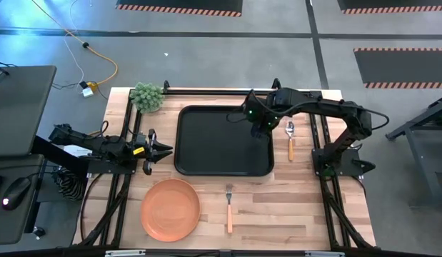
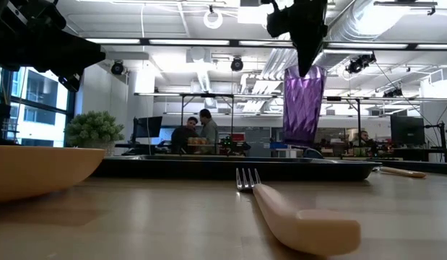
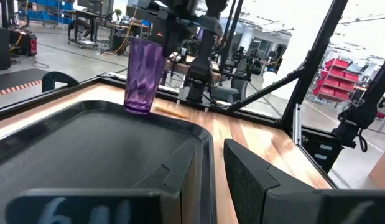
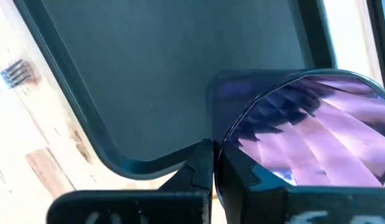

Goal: Pick and place plate/cup/fork/spoon on tray
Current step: Put the violet cup on the black serving tray

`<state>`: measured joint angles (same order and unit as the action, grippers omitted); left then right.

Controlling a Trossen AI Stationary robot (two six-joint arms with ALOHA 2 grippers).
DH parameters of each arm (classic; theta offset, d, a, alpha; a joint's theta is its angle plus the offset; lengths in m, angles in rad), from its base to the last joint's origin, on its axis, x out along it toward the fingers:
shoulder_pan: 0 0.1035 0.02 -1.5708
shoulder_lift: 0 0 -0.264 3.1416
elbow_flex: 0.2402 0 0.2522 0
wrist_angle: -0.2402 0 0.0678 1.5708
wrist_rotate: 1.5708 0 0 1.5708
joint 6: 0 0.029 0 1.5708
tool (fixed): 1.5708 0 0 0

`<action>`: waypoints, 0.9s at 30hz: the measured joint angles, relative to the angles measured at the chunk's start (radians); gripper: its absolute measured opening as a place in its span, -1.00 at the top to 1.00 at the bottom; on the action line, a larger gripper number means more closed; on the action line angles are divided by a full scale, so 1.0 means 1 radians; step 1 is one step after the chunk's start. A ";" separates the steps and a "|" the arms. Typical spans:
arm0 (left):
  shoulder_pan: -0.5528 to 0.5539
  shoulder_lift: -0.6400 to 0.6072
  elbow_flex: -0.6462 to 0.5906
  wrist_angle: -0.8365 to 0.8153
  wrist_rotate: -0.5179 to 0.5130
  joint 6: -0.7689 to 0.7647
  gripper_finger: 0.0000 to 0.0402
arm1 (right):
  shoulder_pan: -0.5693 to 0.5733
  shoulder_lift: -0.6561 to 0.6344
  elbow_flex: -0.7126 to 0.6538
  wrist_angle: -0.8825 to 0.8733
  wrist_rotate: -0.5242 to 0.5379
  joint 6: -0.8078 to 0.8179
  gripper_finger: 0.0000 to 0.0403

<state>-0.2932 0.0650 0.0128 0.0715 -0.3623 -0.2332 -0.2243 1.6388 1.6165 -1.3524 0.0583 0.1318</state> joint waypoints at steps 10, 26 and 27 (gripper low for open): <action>0.000 0.000 0.000 0.000 0.000 0.000 0.62 | -0.086 0.003 0.000 0.028 -0.007 -0.146 1.00; 0.000 0.000 0.000 -0.001 -0.013 0.000 0.62 | -0.132 0.057 0.002 0.057 -0.008 -0.298 1.00; 0.000 0.000 0.000 -0.002 -0.015 0.000 0.62 | -0.131 0.058 0.002 0.056 -0.012 -0.298 1.00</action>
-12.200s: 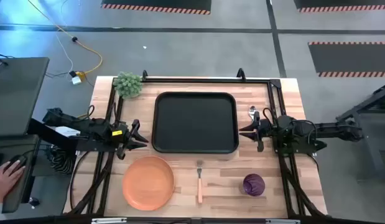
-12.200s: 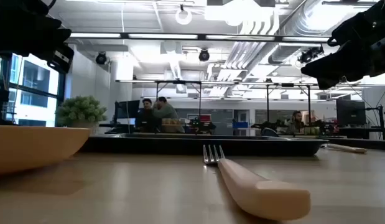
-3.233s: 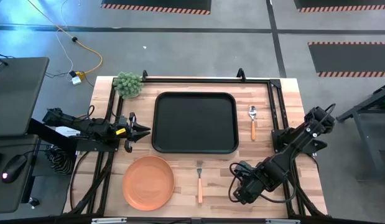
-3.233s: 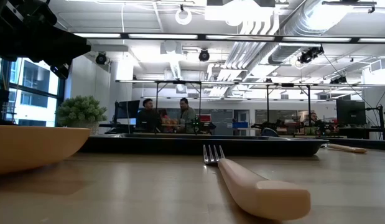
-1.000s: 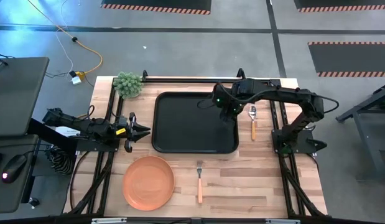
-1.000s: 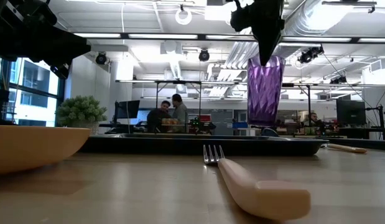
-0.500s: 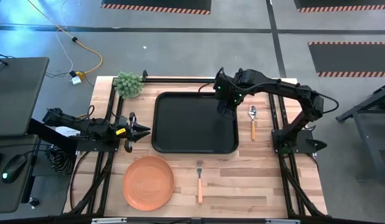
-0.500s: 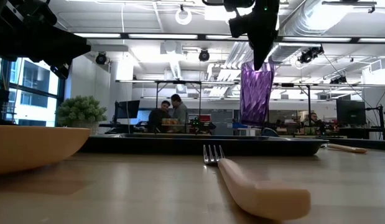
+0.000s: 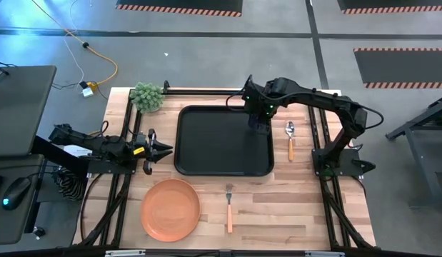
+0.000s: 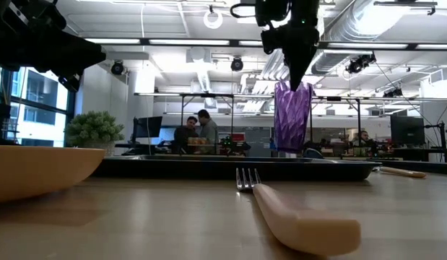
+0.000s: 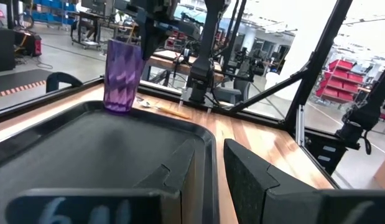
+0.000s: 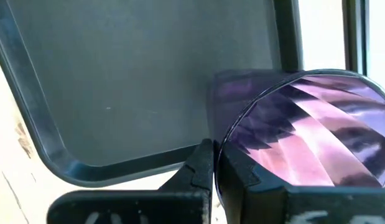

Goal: Pick and place plate/cup/fork/spoon on tray
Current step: Put the violet cup on the black serving tray

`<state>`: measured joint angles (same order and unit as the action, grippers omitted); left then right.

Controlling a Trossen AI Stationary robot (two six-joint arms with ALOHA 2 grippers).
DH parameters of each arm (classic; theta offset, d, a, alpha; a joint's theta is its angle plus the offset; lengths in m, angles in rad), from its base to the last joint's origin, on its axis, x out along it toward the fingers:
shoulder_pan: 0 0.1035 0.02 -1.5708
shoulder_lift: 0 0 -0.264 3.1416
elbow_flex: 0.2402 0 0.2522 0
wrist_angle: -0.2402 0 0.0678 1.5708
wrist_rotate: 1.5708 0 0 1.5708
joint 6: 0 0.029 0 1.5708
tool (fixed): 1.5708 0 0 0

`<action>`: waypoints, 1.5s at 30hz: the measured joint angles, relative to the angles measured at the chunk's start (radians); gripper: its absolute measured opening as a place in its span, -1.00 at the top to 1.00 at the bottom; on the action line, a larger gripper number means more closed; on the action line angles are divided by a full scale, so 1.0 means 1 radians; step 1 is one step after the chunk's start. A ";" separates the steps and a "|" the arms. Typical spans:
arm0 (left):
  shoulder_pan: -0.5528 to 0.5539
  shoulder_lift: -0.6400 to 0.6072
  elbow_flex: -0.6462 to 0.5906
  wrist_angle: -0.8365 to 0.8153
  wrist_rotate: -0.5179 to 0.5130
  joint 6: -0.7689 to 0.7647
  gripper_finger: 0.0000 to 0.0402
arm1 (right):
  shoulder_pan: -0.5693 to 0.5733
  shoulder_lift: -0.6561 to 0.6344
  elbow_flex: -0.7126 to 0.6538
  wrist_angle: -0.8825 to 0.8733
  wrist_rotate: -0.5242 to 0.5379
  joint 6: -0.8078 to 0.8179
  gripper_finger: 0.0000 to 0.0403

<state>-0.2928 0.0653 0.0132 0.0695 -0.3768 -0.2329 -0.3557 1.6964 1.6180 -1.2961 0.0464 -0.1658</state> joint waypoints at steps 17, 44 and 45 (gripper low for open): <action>0.000 0.000 0.000 -0.011 -0.006 0.000 0.62 | 0.005 0.079 -0.001 -0.006 -0.047 0.007 1.00; 0.000 0.000 0.000 -0.010 -0.005 0.000 0.62 | 0.005 0.092 -0.002 -0.004 -0.036 0.000 1.00; 0.000 0.000 0.000 -0.010 -0.005 0.000 0.62 | 0.005 0.092 -0.002 -0.004 -0.036 0.000 1.00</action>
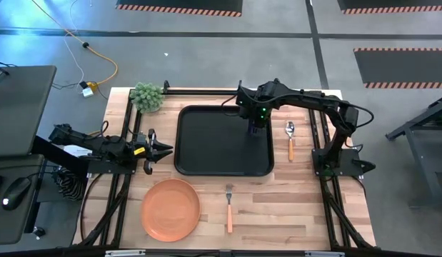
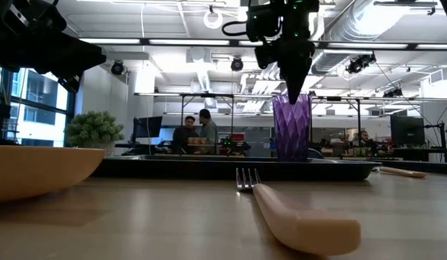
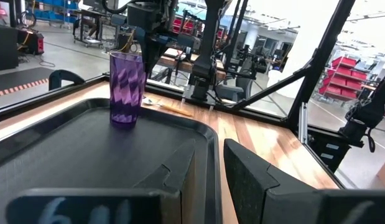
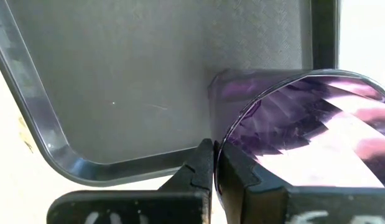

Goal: Pick and place plate/cup/fork/spoon on tray
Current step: Put the violet cup on the black serving tray, then put the orange plate to the left side of the violet cup on the black serving tray

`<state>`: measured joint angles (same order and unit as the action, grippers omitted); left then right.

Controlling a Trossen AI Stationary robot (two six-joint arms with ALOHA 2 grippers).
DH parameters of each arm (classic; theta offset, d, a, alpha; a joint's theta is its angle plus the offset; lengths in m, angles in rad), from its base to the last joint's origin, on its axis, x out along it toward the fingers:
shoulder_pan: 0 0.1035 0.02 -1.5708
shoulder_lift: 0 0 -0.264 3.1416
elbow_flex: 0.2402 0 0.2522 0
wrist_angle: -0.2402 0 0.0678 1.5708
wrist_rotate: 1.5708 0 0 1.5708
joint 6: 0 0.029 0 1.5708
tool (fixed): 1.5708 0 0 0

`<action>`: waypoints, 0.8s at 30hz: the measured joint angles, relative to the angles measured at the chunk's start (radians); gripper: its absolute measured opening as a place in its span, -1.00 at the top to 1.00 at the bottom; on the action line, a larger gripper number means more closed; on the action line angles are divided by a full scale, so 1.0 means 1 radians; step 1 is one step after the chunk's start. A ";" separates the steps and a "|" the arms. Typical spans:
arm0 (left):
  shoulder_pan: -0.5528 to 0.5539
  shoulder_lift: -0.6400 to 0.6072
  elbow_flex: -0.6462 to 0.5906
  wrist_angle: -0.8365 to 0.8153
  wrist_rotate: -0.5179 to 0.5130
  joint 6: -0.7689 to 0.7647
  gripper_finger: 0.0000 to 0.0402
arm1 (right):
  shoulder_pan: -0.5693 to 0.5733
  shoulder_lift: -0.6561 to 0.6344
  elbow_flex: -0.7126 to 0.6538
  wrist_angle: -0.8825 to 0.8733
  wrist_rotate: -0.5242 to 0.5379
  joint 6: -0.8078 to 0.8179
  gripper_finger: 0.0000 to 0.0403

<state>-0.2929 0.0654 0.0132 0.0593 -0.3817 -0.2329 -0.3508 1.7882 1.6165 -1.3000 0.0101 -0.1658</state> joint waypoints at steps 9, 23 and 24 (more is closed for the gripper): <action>0.000 0.000 0.000 0.000 0.000 0.000 0.62 | 0.000 0.000 0.000 -0.001 0.000 -0.018 0.95; 0.000 0.000 0.000 0.000 0.000 0.000 0.62 | 0.000 0.000 0.000 0.005 0.015 -0.016 0.43; 0.000 0.000 0.000 0.000 0.000 0.000 0.62 | 0.000 0.000 0.000 0.005 0.015 -0.015 0.42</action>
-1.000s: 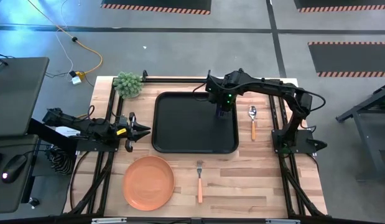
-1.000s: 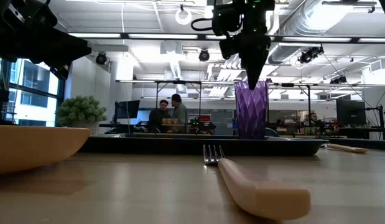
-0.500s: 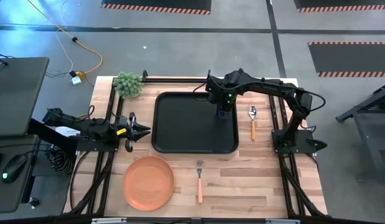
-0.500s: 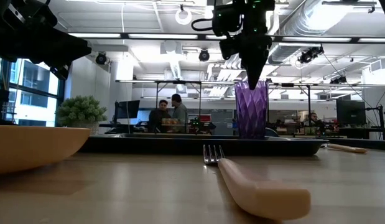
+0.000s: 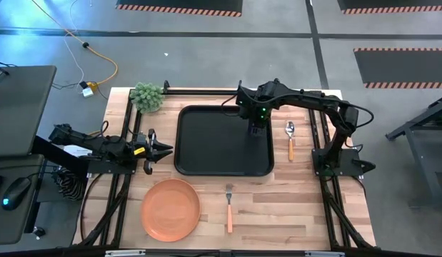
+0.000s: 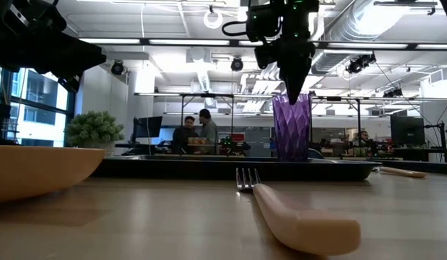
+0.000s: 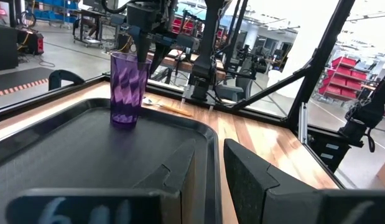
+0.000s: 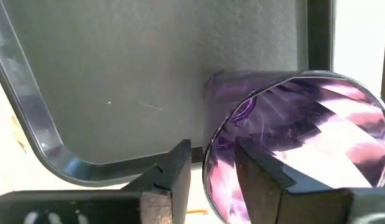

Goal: Pick and place plate/cup/fork/spoon on tray
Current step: Put the orange plate to the left side of the violet cup on the black serving tray

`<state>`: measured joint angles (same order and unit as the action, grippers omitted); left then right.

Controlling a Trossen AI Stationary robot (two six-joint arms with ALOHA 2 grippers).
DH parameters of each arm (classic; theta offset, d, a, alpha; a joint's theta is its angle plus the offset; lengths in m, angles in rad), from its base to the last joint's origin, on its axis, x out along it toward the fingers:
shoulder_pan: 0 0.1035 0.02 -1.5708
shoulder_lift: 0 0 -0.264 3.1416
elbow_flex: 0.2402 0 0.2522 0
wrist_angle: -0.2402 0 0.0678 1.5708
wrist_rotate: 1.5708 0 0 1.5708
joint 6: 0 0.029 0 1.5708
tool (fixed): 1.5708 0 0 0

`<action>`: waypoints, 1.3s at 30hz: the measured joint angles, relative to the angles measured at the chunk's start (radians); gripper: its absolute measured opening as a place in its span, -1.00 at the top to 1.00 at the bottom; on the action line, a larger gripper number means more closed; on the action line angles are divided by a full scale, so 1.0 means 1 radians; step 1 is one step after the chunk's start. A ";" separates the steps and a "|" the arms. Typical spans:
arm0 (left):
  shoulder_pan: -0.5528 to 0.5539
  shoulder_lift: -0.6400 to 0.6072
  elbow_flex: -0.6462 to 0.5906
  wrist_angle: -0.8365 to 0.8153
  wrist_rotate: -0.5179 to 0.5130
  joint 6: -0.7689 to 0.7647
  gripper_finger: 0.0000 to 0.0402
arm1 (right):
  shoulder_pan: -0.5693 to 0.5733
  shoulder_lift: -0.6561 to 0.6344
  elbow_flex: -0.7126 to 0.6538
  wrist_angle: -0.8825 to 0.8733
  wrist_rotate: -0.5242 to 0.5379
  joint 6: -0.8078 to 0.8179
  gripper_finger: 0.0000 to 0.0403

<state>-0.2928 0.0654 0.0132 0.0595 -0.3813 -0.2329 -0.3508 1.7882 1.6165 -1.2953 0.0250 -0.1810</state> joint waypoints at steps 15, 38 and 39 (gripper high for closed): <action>0.000 0.000 0.000 -0.001 0.007 0.018 0.62 | 0.000 0.000 0.167 -0.064 -0.018 0.050 0.41; 0.000 0.048 0.199 -0.156 -0.001 0.059 0.35 | 0.141 0.000 0.491 -0.128 -0.018 0.158 0.41; 0.000 0.063 0.227 -0.200 -0.001 0.046 0.36 | 0.154 0.000 0.491 -0.128 -0.018 0.158 0.41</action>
<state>-0.2928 0.1287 0.2398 -0.1407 -0.3820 -0.1865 -0.1967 1.7878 2.1078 -1.4235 0.0067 -0.0227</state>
